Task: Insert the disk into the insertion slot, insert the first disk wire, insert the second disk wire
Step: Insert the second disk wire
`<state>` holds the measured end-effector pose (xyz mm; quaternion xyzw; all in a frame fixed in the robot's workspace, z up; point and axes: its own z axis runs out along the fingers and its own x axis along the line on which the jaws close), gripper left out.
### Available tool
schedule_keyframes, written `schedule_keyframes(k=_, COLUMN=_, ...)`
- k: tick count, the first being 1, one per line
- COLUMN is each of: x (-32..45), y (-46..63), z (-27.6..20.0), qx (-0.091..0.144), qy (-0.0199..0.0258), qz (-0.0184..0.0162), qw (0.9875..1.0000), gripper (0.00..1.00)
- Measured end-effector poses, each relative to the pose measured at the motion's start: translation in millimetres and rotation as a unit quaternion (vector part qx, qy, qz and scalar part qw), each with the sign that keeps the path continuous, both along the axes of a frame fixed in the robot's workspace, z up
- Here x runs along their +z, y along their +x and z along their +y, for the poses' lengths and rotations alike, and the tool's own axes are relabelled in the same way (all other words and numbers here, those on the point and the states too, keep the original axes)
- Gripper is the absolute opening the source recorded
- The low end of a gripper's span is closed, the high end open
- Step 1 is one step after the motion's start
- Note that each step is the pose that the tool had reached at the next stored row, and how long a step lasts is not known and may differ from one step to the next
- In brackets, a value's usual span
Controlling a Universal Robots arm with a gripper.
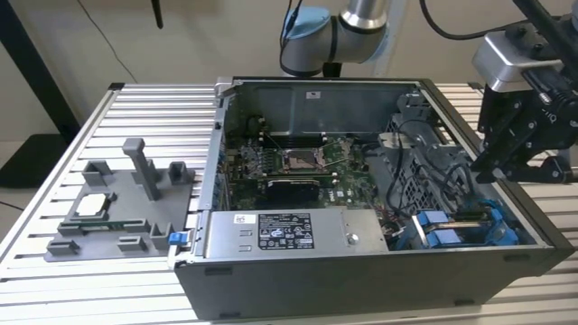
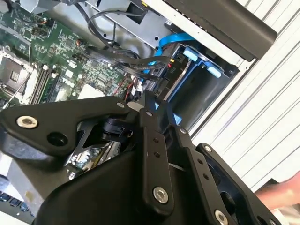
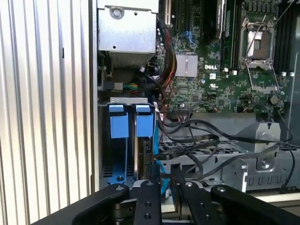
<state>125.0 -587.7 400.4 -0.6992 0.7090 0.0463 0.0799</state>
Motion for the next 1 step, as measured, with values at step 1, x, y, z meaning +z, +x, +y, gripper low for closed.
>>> schedule_keyframes(k=1, x=0.1, y=0.0, z=0.0, qx=0.0, qy=0.0009, qz=0.0, qw=1.0, gripper=1.0)
